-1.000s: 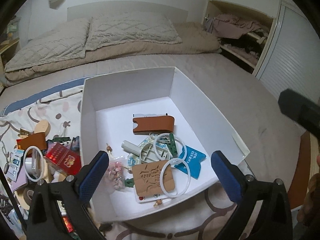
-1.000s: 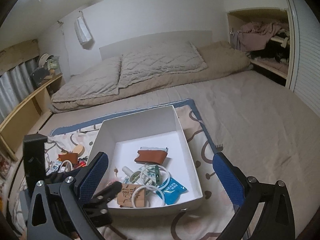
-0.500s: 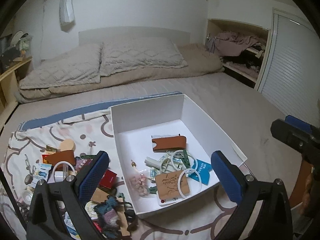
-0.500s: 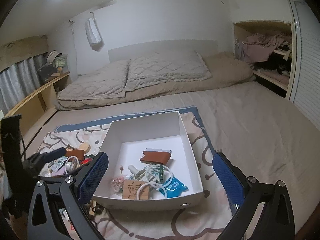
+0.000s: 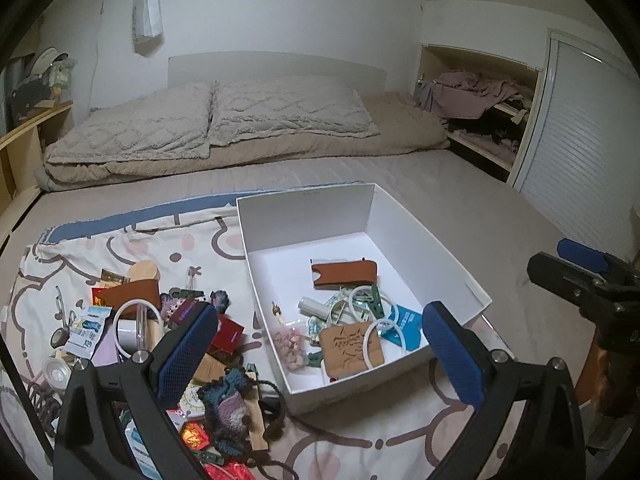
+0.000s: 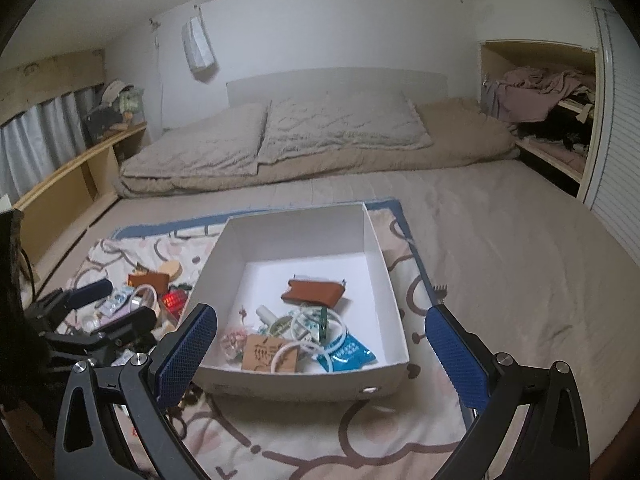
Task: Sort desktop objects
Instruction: 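Withdraw both tools up and back from the white box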
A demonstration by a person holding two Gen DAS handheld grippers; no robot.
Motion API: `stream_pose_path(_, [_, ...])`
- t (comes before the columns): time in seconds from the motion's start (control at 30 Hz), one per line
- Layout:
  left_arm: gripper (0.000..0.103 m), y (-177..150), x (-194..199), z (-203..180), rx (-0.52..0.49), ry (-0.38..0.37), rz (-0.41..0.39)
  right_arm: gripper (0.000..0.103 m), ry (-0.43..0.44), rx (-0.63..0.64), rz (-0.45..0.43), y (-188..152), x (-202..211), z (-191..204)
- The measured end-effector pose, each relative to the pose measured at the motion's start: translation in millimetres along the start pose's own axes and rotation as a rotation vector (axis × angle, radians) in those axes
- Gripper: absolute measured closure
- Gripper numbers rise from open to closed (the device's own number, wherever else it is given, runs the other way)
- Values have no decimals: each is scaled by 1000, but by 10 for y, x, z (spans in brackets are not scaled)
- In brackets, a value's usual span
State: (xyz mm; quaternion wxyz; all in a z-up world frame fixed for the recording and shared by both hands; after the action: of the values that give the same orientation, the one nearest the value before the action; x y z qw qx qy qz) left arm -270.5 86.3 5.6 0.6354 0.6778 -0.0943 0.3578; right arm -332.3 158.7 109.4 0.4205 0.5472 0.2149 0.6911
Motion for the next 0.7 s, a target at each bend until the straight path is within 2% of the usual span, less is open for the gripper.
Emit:
stream_pose_path(0.3, [0,-76,-27,48,-1,25,16,0,-20,70,14,-134,-62,19])
stream_pose_path(0.7, [0,-97,-53,16,-17,44,22,0,-37,69,40,-170,-118,-24])
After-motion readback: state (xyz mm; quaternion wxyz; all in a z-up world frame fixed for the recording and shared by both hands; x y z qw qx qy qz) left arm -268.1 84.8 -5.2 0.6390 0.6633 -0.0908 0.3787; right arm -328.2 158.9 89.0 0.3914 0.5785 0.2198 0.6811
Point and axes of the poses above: each gripper's, at about its wrist camera, not at the fingertips, and x roughly against the way its jaws point, z to its left, y to its top, the point moved 1 cm from there along -x, roughly the way its jaws point, and after that the axes turned 13 degrees about -x, right-handed, at the moved point
